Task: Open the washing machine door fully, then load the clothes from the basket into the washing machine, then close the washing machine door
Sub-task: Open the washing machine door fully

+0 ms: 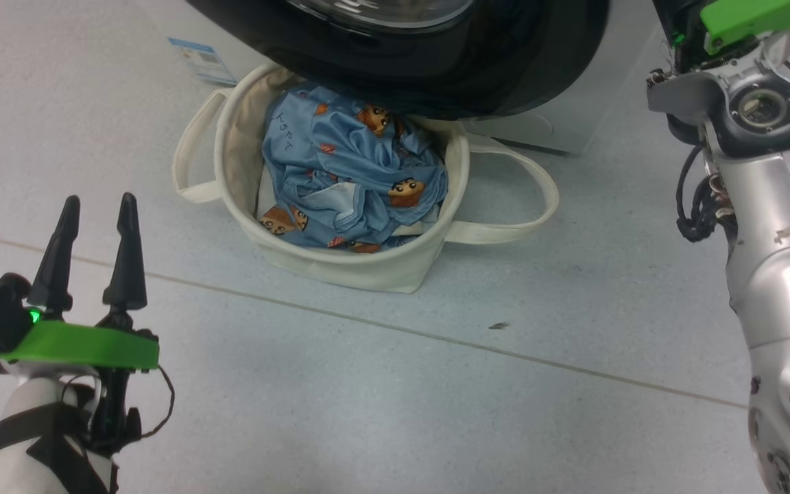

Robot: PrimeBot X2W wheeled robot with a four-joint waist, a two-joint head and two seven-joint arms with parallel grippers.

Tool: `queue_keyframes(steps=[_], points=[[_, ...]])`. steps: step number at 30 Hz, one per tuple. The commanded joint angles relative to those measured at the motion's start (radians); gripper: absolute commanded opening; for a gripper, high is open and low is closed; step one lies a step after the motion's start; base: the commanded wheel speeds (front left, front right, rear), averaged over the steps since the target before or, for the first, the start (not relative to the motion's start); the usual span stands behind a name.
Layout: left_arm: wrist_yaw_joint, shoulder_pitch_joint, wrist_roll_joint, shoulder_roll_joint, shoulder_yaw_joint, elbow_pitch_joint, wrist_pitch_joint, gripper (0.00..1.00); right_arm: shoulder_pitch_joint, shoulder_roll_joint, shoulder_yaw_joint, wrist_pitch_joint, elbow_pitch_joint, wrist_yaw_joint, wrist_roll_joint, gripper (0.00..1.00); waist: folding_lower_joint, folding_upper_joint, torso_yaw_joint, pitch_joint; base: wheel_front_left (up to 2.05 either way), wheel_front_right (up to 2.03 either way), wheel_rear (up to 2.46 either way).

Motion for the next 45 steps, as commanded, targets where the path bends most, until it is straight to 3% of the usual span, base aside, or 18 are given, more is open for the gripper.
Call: queue_keyframes(steps=[1,10,26,45], points=[[0.002,-0.001,-0.003,0.033,0.035,-0.028,-0.012,1.00,-0.059,0.023,0.022,0.011,-0.020,0.001,-0.012,0.00,0.0000,0.0000,0.011,0.007,0.00,0.00,0.00],[0.002,0.010,0.004,0.021,0.039,-0.024,-0.012,1.00,-0.082,0.041,0.104,0.123,0.022,0.001,-0.012,0.00,0.0000,0.0000,0.023,-0.021,0.00,0.00,0.00],[0.002,0.091,0.032,0.035,0.083,0.004,-0.012,1.00,0.089,0.062,0.213,0.370,-0.001,0.001,0.045,0.00,0.0000,0.0000,-0.003,-0.183,0.00,0.00,0.00],[0.006,0.164,0.070,0.041,0.130,0.041,-0.012,1.00,0.225,0.082,0.283,0.426,-0.044,0.001,0.075,0.00,0.0000,0.0000,0.163,-0.315,0.00,0.00,0.00]])
